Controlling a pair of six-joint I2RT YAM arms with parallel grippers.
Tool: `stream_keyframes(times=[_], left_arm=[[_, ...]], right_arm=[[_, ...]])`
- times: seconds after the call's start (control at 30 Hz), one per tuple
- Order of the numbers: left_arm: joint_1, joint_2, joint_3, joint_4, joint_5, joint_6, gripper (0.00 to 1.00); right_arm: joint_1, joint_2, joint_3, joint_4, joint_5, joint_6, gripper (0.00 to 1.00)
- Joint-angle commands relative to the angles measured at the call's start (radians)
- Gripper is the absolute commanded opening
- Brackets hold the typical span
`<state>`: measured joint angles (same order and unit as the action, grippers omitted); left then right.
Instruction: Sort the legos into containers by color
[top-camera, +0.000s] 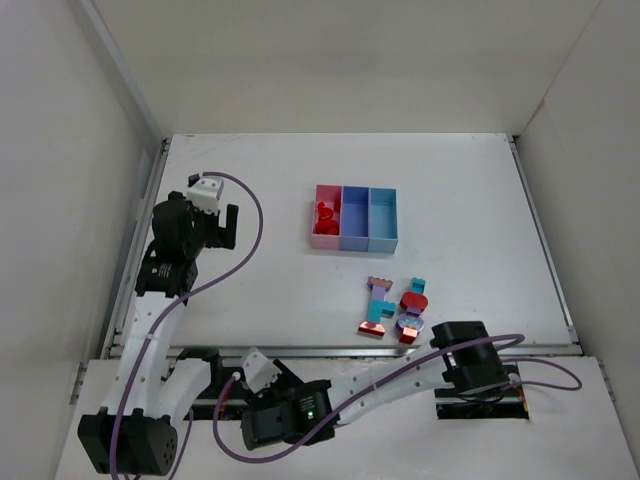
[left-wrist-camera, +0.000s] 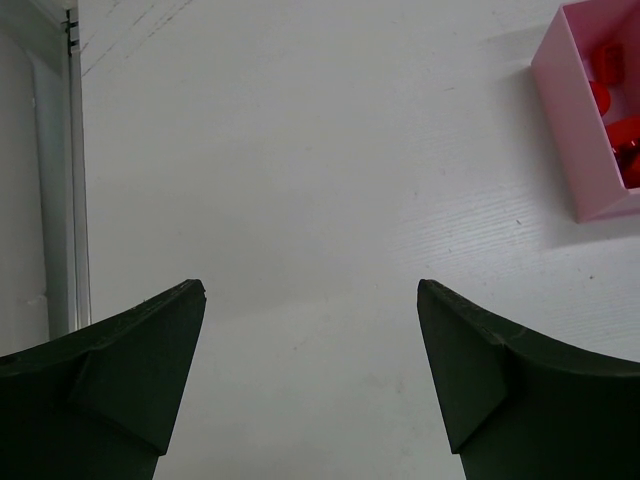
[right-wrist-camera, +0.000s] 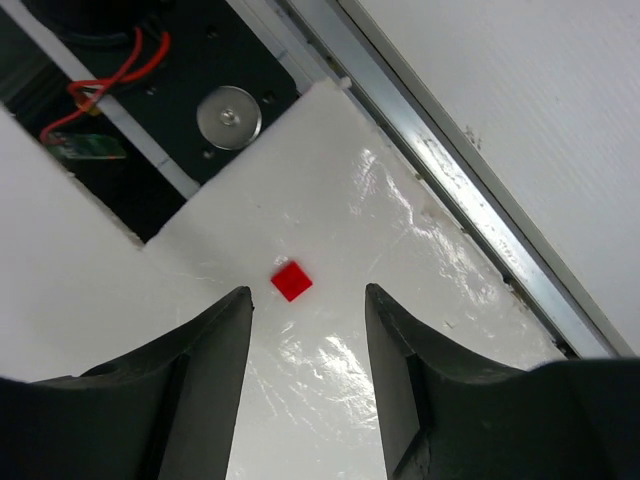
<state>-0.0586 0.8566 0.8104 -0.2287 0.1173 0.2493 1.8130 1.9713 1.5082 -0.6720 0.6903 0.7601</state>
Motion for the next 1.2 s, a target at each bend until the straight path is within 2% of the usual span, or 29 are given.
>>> stream_keyframes(times=[0.0,0.23,0.67,0.7,1.0,1.17], left_arm=[[0.003,-0.028,0.004,-0.003,0.041,0.013,0.85],[0.003,-0.028,0.013,-0.023,0.055,0.022,0.85],[0.003,-0.008,0.013,-0.041,0.045,0.022,0.85],[0.003,0.001,0.013,-0.041,0.045,0.022,0.85],[0.003,0.001,0.013,-0.041,0.036,0.022,0.85],[0.003,0.001,0.013,-0.041,0.036,0.022,0.85]], right_arm=[[0.000,-0.028,-0.016,0.103,-0.031,-0.068,0.55],[0.000,-0.038,-0.080,0.198,-0.100,-0.137,0.61],[0.000,0.003,-0.100,0.242,-0.146,-0.168,0.61],[-0.009,0.003,-0.100,0.242,-0.146,-0.168,0.59],[-0.009,0.093,-0.014,0.076,-0.100,-0.052,0.53],[-0.018,0.106,-0.005,0.063,-0.090,0.001,0.50]])
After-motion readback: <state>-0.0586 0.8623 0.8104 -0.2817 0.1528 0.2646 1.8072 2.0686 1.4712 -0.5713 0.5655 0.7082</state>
